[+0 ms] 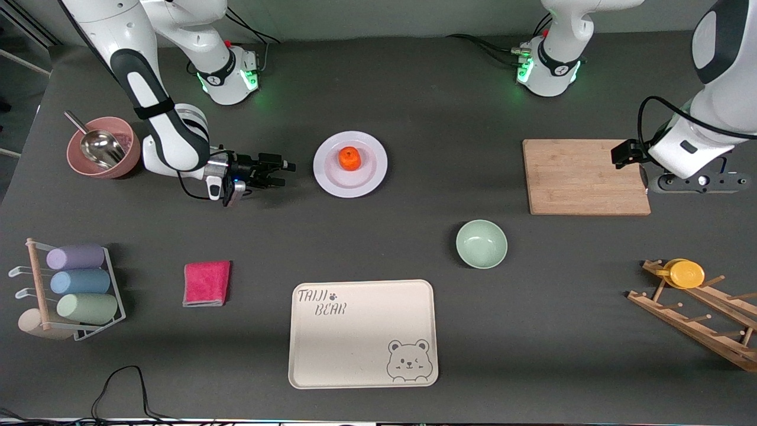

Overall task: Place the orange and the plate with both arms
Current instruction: 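Grip the white plate rim with the right gripper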

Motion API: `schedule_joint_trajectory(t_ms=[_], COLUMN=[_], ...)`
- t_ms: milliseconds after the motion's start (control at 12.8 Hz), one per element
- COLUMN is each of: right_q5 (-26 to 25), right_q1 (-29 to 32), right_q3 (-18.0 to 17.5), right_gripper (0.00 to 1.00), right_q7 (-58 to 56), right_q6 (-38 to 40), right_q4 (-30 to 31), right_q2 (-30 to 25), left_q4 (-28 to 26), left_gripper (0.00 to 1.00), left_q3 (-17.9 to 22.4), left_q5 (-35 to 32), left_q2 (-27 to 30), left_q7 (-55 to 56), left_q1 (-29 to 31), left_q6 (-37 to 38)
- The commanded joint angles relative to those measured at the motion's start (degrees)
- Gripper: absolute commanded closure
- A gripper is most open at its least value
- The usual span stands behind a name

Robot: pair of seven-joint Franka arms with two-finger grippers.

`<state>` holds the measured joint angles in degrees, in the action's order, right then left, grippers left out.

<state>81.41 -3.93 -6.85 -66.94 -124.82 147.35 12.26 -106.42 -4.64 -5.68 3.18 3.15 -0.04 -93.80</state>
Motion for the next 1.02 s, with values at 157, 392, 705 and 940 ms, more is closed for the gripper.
schedule_joint_trajectory(t_ms=[157,392,705,940], right_q5=[11.74,14.31,18.34,19.23], right_q1=[-0.03,-0.03,-0.38,-0.38], right_q3=[-6.32,-8.88,-9.41,-10.11], right_gripper=[0.0,0.0,0.0,0.02], right_q7=[-6.8,-6.98,-12.06,-13.22], right_q6=[-4.27,-5.96,-6.05,-6.05], right_q4=[-0.14,-0.14,-0.14,-0.14], right_q2=[3.91,4.26,7.59,8.04], left_q4=[1.83,2.0,2.53,2.88], left_gripper=[0.0,0.0,0.0,0.0], left_q3=[0.16,-0.1,-0.1,-0.1], left_q5=[-0.82,-1.53,-1.53,-1.61], left_q2=[-1.33,-1.77,-2.38,-2.56], left_q7=[-1.13,-1.13,-1.22,-1.13], left_q1=[-0.4,-0.4,-0.4,-0.4], left_q6=[0.9,1.08,1.08,1.16])
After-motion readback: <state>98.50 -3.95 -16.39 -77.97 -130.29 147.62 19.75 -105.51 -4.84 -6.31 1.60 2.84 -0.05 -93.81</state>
